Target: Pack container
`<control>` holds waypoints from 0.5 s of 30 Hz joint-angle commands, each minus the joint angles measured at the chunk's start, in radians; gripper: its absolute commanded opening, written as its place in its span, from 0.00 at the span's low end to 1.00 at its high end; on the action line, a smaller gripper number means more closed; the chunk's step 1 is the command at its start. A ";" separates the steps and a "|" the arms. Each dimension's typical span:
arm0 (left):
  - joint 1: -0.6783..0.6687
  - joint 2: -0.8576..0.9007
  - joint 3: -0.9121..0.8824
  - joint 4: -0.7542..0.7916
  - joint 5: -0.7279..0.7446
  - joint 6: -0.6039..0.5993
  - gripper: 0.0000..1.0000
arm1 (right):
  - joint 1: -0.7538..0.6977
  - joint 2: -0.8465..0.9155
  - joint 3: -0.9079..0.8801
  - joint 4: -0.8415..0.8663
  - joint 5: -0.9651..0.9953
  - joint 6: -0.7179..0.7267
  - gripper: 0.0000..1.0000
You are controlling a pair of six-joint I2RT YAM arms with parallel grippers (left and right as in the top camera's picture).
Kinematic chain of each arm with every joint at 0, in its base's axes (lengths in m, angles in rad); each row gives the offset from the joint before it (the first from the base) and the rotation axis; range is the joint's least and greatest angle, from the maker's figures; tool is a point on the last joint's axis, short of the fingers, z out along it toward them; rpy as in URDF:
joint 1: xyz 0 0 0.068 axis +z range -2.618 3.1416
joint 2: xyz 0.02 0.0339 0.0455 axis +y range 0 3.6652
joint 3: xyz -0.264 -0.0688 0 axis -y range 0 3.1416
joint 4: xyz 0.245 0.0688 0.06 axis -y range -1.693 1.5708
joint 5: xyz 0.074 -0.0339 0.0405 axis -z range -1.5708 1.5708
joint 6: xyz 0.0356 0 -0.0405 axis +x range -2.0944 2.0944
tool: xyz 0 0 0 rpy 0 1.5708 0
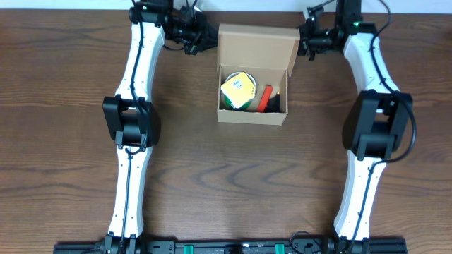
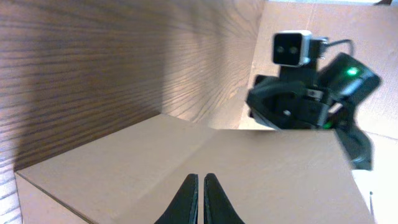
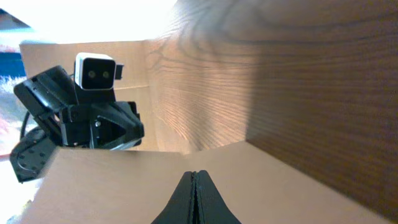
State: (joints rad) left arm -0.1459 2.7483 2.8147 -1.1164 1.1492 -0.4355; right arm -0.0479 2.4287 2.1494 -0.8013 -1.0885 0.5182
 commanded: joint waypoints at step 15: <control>-0.002 -0.003 0.254 -0.431 -0.181 0.230 0.06 | 0.106 -0.236 0.013 -0.326 0.356 -0.218 0.01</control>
State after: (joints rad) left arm -0.1463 2.7483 3.0089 -1.5032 1.0344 -0.2741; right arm 0.0357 2.2547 2.1502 -1.1061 -0.8257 0.3603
